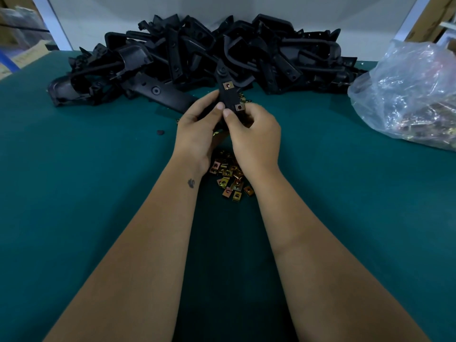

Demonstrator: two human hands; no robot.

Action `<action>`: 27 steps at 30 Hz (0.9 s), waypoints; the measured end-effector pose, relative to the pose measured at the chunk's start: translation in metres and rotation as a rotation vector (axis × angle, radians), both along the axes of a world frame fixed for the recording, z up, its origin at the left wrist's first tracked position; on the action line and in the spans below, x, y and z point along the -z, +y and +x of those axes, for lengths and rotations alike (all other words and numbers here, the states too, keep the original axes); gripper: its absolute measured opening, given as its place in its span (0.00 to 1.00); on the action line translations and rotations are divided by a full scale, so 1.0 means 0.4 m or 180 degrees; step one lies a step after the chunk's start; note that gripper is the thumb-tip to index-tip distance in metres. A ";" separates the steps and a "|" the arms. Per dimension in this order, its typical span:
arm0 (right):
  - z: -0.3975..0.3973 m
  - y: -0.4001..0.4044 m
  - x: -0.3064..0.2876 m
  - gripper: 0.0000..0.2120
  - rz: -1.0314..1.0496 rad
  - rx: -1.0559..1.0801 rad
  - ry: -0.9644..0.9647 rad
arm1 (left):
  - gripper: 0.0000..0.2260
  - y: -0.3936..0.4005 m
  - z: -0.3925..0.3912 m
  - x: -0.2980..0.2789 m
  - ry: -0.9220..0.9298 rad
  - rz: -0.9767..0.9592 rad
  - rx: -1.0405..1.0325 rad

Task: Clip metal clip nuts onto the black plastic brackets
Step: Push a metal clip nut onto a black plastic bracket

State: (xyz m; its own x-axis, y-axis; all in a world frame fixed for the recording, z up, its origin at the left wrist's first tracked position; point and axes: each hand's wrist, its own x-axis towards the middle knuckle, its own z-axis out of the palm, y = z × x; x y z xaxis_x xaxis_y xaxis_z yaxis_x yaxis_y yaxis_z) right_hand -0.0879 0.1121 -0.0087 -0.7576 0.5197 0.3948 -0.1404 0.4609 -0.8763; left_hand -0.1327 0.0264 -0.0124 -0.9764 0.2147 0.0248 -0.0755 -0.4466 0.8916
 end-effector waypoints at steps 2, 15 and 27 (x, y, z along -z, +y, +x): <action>0.002 -0.001 0.000 0.08 0.0149 0.0023 0.0019 | 0.12 0.001 -0.001 0.001 0.0027 -0.0042 0.0007; 0.018 -0.008 -0.011 0.07 0.0180 0.0070 0.0058 | 0.15 0.001 0.012 -0.011 0.0112 -0.0264 -0.0337; 0.095 0.017 -0.041 0.06 -0.0376 -0.0264 -0.0066 | 0.46 -0.008 0.043 -0.041 0.0011 -0.0115 -0.1045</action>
State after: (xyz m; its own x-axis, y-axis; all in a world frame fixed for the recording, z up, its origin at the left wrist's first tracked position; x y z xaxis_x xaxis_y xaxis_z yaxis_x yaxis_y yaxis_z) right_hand -0.0498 0.1190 0.0078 -0.8074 0.4968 0.3183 -0.1550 0.3420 -0.9268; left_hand -0.1156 0.0231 0.0041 -0.9935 -0.1108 0.0265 0.0705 -0.4147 0.9072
